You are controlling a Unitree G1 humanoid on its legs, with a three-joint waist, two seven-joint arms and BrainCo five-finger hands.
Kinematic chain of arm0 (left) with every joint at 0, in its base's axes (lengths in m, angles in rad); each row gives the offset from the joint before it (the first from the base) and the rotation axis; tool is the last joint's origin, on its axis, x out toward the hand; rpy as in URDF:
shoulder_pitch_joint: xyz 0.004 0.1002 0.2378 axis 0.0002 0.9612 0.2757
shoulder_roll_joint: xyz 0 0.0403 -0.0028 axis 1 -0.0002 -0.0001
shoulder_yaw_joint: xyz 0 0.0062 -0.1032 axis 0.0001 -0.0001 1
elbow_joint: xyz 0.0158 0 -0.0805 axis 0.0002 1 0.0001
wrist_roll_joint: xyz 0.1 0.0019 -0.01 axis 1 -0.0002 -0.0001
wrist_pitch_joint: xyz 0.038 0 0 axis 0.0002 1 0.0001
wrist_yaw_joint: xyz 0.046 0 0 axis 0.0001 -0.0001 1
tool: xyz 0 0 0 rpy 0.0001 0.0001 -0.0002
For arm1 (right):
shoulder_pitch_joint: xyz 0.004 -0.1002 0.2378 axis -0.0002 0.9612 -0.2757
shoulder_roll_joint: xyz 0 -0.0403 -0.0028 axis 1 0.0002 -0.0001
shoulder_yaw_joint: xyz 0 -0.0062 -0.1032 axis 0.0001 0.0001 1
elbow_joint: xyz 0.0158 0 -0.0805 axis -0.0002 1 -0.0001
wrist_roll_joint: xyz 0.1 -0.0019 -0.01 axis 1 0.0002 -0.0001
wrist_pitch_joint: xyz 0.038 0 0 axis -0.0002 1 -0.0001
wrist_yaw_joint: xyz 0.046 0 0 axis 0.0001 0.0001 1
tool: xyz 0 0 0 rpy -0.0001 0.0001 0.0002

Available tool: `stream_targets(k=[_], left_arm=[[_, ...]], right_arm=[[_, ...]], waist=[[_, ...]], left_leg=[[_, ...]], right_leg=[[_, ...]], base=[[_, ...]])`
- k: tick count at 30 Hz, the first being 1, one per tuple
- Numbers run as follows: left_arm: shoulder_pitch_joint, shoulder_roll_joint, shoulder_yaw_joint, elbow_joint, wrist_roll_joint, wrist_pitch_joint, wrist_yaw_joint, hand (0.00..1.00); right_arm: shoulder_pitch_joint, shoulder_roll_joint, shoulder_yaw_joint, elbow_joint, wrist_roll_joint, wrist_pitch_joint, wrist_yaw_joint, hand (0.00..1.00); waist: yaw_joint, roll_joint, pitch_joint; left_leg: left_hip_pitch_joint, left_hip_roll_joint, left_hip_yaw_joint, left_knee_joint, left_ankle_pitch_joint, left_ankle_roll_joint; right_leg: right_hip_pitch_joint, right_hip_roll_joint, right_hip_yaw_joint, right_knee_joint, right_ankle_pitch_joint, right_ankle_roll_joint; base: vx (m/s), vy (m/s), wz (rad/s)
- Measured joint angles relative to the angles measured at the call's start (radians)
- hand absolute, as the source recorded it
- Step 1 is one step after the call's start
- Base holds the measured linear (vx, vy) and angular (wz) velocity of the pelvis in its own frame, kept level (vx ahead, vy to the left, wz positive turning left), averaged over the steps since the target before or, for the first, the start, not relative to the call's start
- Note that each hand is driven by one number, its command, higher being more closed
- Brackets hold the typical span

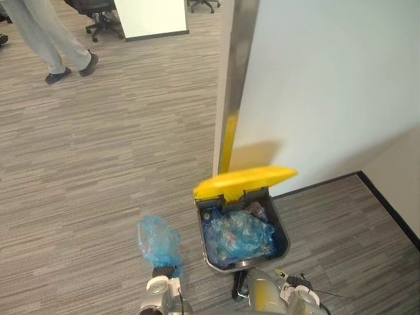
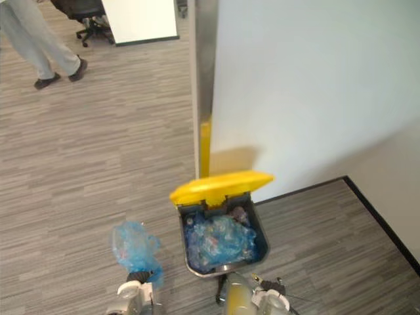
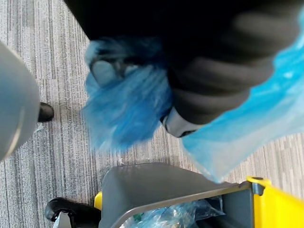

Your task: Gather rubbish on tea table into small bin, then transfer packed bag to large trash can.

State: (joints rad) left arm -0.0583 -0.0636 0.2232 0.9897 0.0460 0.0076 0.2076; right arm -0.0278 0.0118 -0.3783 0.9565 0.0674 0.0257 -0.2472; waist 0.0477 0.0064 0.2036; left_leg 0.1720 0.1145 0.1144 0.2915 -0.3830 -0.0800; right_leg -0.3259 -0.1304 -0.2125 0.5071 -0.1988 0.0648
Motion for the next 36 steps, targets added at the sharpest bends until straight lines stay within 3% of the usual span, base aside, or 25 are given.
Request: stream_targets(k=[5,9,13,19,21,25,28,36], left_arm=[[0.009,0.002,-0.028,-0.010,0.000,0.002,-0.017,1.00],[0.013,0.012,-0.118,-0.068,0.000,0.004,-0.016,1.00],[0.028,0.051,-0.253,-0.212,-0.002,-0.003,-0.012,1.00],[0.041,0.100,-0.374,-0.305,-0.012,-0.021,-0.013,1.00],[0.041,0.109,-0.403,-0.332,-0.023,-0.024,-0.013,1.00],[0.043,0.128,-0.477,-0.417,-0.053,-0.041,-0.016,1.00],[0.045,0.129,-0.524,-0.478,-0.092,-0.044,-0.019,1.00],[-0.006,0.130,-0.666,-0.701,-0.187,-0.051,-0.019,1.00]], right_arm=[[-0.018,-0.007,0.102,-0.006,-0.031,0.004,0.011,0.00],[-0.064,0.007,0.227,-0.127,-0.030,0.001,0.011,0.00],[-0.164,-0.017,0.279,-0.322,-0.029,-0.028,-0.006,0.00],[-0.307,-0.082,0.280,-0.337,-0.026,-0.037,-0.040,0.00],[-0.334,-0.099,0.280,-0.328,-0.024,-0.032,-0.048,0.00],[-0.413,-0.111,0.276,-0.308,-0.017,-0.028,-0.054,0.00],[-0.485,-0.130,0.277,-0.270,0.004,-0.027,-0.055,0.00],[-0.574,-0.140,0.258,-0.256,0.021,-0.021,-0.057,0.00]], waist=[[0.001,0.000,-0.043],[-0.001,0.001,-0.059],[0.007,0.007,-0.062],[0.011,0.009,-0.061],[0.011,0.009,-0.061],[0.008,0.012,-0.046],[0.010,0.013,-0.032],[0.007,-0.008,0.038]], left_leg=[[-0.034,-0.005,-0.029,-0.043,0.019,-0.022],[-0.087,-0.007,-0.082,-0.056,0.070,-0.049],[-0.141,0.010,-0.109,-0.081,0.117,-0.055],[-0.190,0.016,-0.107,-0.098,0.122,-0.052],[-0.197,0.017,-0.108,-0.103,0.115,-0.040],[-0.205,0.017,-0.129,-0.097,0.100,-0.026],[-0.210,0.018,-0.148,-0.096,0.108,-0.029],[-0.275,0.023,-0.151,0.023,0.093,-0.048]], right_leg=[[-0.024,-0.011,-0.023,-0.032,0.008,0.002],[-0.024,-0.027,-0.065,-0.075,0.025,0.005],[-0.028,-0.008,-0.108,-0.149,0.065,-0.020],[-0.085,0.014,-0.085,-0.174,0.117,-0.032],[-0.094,0.020,-0.075,-0.183,0.135,-0.023],[-0.090,0.040,-0.039,-0.213,0.155,0.028],[-0.085,0.080,0.016,-0.245,0.165,0.014],[-0.074,0.076,0.000,-0.266,0.201,0.003]], base=[[0.07,0.043,0.17],[0.03,-0.042,0.42],[-0.01,-0.084,0.27],[-0.08,-0.059,-0.09],[-0.14,-0.034,-0.10],[-0.16,-0.057,-0.03],[-0.09,-0.069,0.02],[-0.07,-0.034,0.03]])
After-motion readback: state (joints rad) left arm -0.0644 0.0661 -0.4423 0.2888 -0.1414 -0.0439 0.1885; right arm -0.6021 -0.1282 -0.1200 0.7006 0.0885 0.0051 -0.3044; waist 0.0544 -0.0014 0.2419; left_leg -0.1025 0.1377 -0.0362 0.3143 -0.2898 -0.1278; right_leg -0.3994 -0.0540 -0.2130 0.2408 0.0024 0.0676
